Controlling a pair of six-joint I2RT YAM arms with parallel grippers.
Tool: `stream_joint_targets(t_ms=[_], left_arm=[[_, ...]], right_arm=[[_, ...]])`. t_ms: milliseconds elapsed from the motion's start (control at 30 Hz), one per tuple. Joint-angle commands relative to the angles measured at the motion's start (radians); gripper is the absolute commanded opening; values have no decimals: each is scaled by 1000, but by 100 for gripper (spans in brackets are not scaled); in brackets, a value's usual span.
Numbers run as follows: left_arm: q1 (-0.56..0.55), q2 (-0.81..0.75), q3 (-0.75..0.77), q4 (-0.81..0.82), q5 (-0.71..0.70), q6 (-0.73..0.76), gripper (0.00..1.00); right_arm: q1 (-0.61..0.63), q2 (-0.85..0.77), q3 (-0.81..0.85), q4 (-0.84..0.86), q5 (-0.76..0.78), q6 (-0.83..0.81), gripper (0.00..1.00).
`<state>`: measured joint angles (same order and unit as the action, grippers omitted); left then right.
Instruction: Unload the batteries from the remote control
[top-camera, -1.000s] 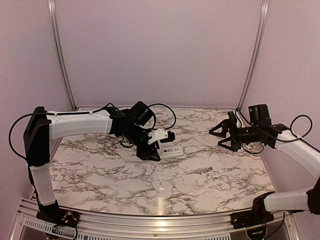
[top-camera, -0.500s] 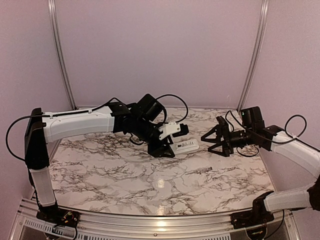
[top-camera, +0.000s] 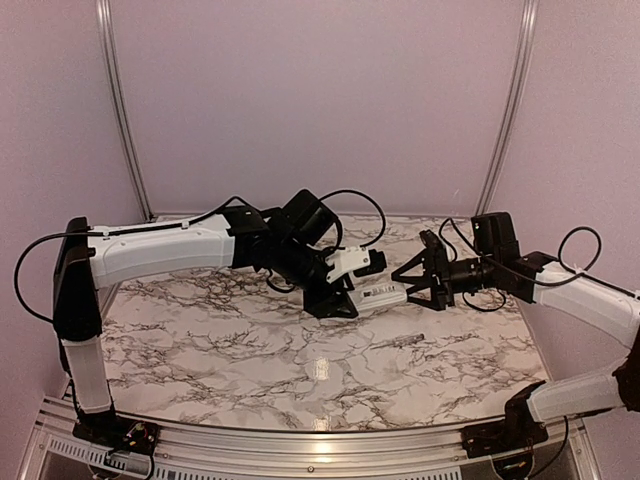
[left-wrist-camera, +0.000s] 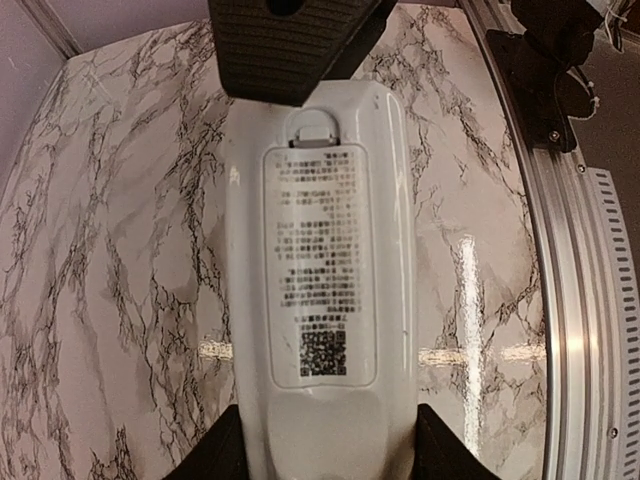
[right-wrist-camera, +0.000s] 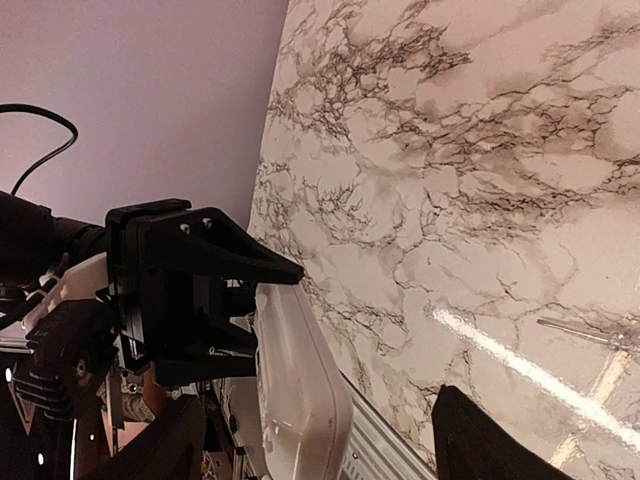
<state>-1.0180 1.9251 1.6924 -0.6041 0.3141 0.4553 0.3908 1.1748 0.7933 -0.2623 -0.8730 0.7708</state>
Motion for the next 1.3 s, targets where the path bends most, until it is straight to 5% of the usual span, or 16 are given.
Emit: stream_joint_targets(t_ms=[0, 500, 933, 967, 1133, 1267], left_arm=[[-14, 27, 46, 9, -10, -10, 0], [-28, 59, 73, 10, -24, -16, 0], [-34, 57, 76, 9, -39, -14, 0], [-34, 55, 75, 9, -42, -16, 5], [-37, 17, 38, 17, -57, -6, 71], [-37, -19, 2, 24, -90, -11, 85]], right_arm=[[10, 12, 6, 27, -26, 4, 74], [10, 21, 5, -1, -61, -29, 44], [10, 17, 4, -7, -64, -32, 1], [10, 14, 4, -8, -64, -31, 0], [10, -4, 7, -9, -53, -23, 0], [10, -24, 10, -9, -31, -16, 0]])
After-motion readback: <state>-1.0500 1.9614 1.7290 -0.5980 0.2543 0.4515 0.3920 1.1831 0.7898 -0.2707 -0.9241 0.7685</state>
